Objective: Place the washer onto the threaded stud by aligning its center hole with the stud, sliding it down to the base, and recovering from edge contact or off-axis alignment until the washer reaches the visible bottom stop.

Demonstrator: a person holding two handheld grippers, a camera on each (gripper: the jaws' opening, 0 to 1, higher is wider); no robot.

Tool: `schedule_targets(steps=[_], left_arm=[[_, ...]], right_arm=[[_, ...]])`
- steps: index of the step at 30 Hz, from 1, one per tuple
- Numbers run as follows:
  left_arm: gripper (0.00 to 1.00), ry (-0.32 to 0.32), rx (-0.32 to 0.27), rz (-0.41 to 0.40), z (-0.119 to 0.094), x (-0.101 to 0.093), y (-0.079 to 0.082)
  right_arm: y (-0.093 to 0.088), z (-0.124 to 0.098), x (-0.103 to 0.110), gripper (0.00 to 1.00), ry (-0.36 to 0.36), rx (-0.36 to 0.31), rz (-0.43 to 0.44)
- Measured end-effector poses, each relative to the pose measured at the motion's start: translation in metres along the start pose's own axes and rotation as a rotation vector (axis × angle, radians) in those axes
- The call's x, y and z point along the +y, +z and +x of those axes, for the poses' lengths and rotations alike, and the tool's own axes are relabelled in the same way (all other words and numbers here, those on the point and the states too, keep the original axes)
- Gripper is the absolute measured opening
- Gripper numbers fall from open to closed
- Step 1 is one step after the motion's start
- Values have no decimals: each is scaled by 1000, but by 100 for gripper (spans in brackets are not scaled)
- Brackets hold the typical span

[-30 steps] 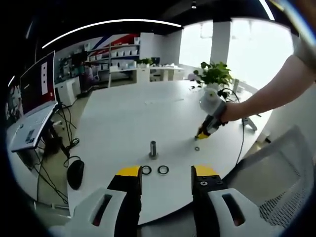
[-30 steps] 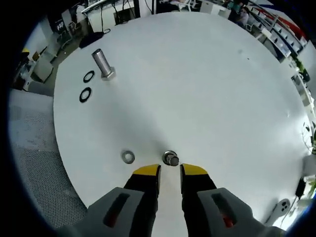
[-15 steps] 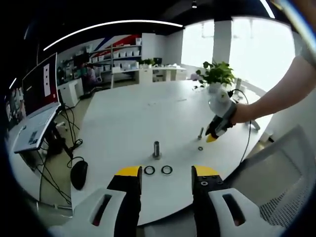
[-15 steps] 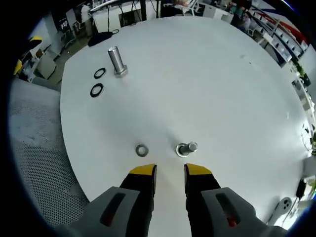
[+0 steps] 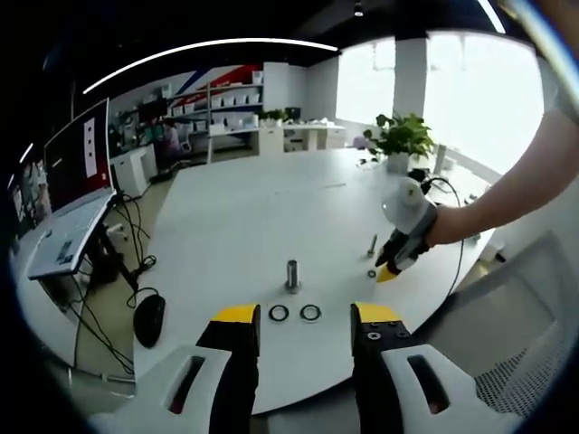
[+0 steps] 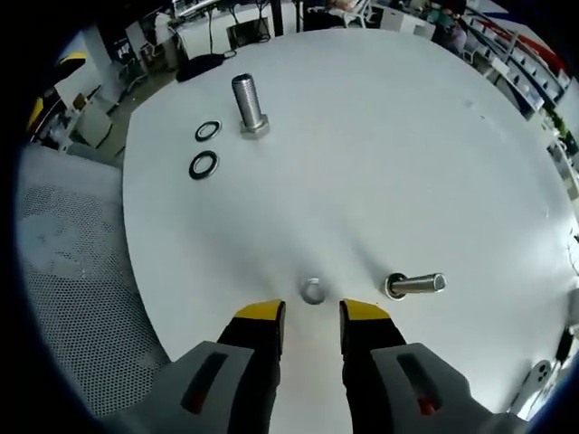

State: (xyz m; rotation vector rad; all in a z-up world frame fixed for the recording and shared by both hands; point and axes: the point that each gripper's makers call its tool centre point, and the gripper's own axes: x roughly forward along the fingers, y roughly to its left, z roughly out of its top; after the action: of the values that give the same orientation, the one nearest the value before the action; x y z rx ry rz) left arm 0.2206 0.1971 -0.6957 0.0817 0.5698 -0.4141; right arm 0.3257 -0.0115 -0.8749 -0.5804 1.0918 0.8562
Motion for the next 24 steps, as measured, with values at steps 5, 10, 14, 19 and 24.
schedule_targets(steps=[5, 10, 14, 19, 24], left_arm=[[38, 2, -4, -1, 0, 1, 1], [37, 10, -5, -2, -1, 2, 1], [37, 17, 0, -1, -1, 4, 0], [37, 28, 6, -2, -1, 6, -1], [37, 46, 7, 3, -1, 9, -1]], right_arm=[[4, 6, -3, 26, 4, 14, -30], [7, 5, 1, 20, 12, 9, -61], [5, 5, 4, 15, 9, 0, -120], [4, 4, 1, 15, 23, -17, -115], [-5, 0, -2, 15, 43, -7, -148]])
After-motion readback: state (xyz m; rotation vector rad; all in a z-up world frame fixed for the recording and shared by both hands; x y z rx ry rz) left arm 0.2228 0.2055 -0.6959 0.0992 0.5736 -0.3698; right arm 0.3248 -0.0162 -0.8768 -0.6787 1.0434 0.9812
